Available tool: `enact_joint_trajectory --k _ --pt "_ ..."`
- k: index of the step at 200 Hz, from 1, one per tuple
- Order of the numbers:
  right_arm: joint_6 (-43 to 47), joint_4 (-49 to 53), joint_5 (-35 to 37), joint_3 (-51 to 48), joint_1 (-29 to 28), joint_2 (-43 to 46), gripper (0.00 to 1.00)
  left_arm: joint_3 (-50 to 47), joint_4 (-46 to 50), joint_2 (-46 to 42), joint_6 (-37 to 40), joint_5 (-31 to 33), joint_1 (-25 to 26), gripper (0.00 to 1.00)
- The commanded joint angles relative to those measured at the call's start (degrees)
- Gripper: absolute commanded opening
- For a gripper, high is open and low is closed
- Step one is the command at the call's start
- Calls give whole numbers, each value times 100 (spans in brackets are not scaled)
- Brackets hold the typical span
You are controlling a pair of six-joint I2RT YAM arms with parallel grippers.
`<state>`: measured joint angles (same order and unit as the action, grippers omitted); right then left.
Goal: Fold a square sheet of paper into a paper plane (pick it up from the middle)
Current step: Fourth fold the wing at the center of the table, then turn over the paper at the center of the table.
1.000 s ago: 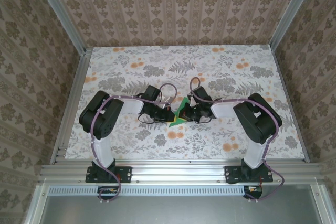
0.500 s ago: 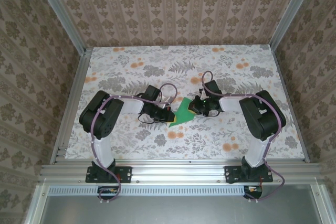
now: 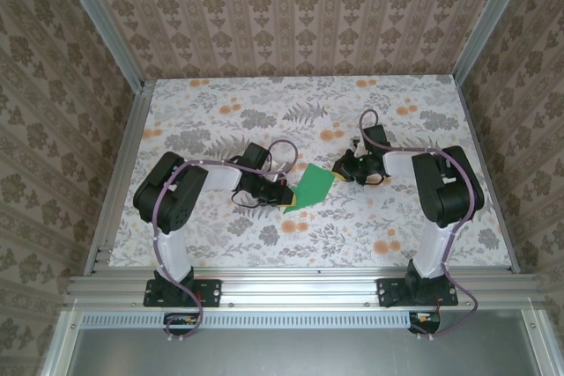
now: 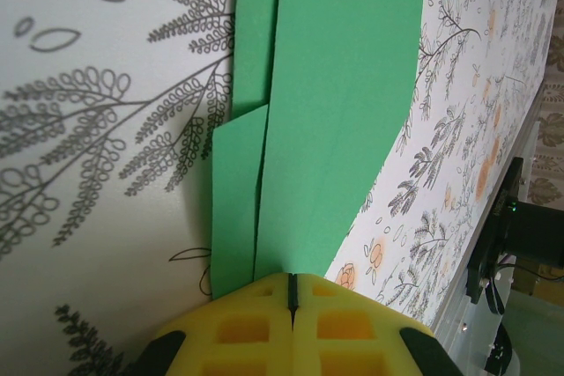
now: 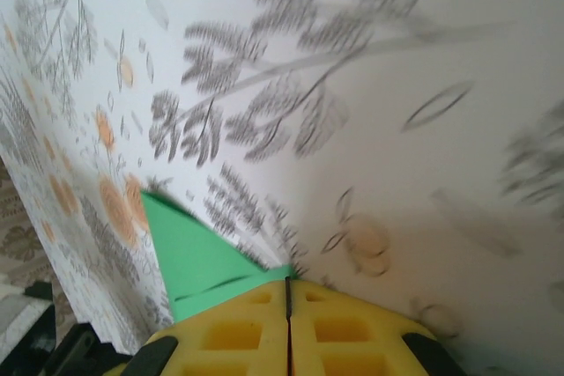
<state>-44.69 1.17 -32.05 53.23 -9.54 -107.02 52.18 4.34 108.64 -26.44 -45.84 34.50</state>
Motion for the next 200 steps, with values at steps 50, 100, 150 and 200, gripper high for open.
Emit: enact_joint_trajectory --k 50,100,150,200 --pt "429 737 110 -208 163 951 22 -194 1009 366 184 939 50 0" --pt "-199 368 369 -1122 -531 1526 37 -99 1016 177 56 629 119 0" --pt "-899 -306 542 -1717 -1169 1549 39 -138 889 140 -106 616 196 0" --pt "-1373 -925 658 -1741 -1330 1241 40 -144 779 140 -230 611 326 0"
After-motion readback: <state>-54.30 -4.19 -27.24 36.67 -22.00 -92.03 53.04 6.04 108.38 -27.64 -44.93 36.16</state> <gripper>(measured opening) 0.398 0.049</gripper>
